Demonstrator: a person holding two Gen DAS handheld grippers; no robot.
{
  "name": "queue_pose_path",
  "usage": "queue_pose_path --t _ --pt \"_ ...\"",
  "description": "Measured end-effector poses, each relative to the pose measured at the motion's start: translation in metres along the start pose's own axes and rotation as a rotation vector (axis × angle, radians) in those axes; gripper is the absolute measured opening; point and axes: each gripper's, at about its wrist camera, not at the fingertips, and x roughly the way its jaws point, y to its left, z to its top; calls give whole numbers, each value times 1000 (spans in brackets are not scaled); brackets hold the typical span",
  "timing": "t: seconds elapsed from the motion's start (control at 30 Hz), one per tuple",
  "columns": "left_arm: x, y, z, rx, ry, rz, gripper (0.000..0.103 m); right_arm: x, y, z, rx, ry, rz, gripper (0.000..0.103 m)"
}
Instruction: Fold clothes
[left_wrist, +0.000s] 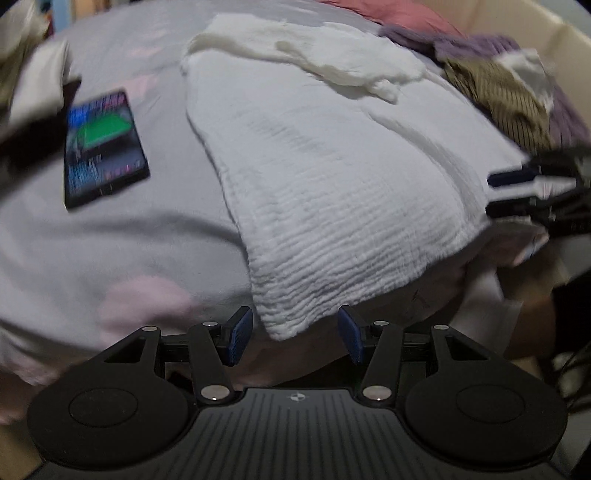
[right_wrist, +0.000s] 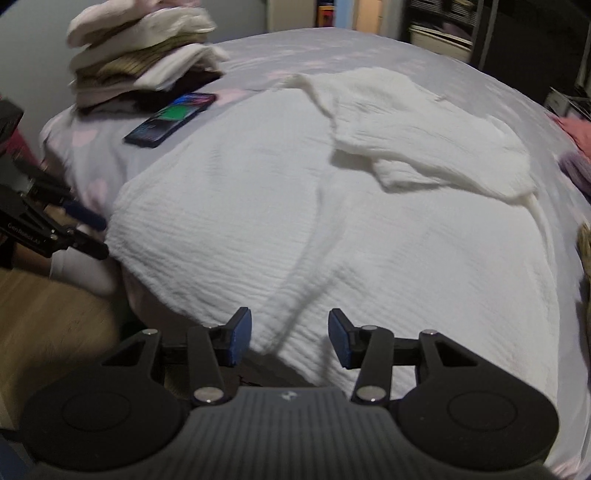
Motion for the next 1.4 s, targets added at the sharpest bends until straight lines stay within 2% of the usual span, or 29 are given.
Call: queue_pose_path --t 0.23,0.3,0.37,0.4,0.43,0.47,0.53,0.63,0.73,0.9,0.93,1.07,1.2,1.4 --pt "9 10 6 -78 -1 -20 49 -2 -6 -1 -14 -31 -34 50" --pt "13 10 7 -79 13 -26 46 -2 -6 -1 -22 -30 -35 50" --pt "16 8 7 -64 32 -26 25 -1 -10 -1 -16 -18 -41 50" --pt "18 7 7 -58 42 -26 21 -1 -13 -1 -8 -9 -44 50" --pt "15 9 8 -61 51 -25 12 -3 -19 -1 1 -6 -61 50" --pt "11 11 8 -64 59 -24 7 -5 -25 -1 10 -2 -79 50" --pt "5 15 9 -70 77 -22 5 -13 -43 -2 18 7 -124 50" --pt "-4 21 11 -80 103 -18 4 -27 -73 -7 42 39 -186 50" --pt "-14 27 12 -88 129 -14 4 -42 -98 -13 52 76 -200 51" --pt "-28 24 11 22 162 33 4 -48 -126 -31 74 181 -180 54" --pt "-30 24 11 42 168 42 4 -46 -135 -36 121 194 -185 54" --pt "-11 31 11 11 159 33 4 -40 -158 -55 274 232 -178 54" --pt "-5 33 10 -4 163 32 4 -36 -163 -68 338 282 -154 54" --pt "-6 34 10 -7 158 30 4 -24 -178 -83 436 371 -184 54"
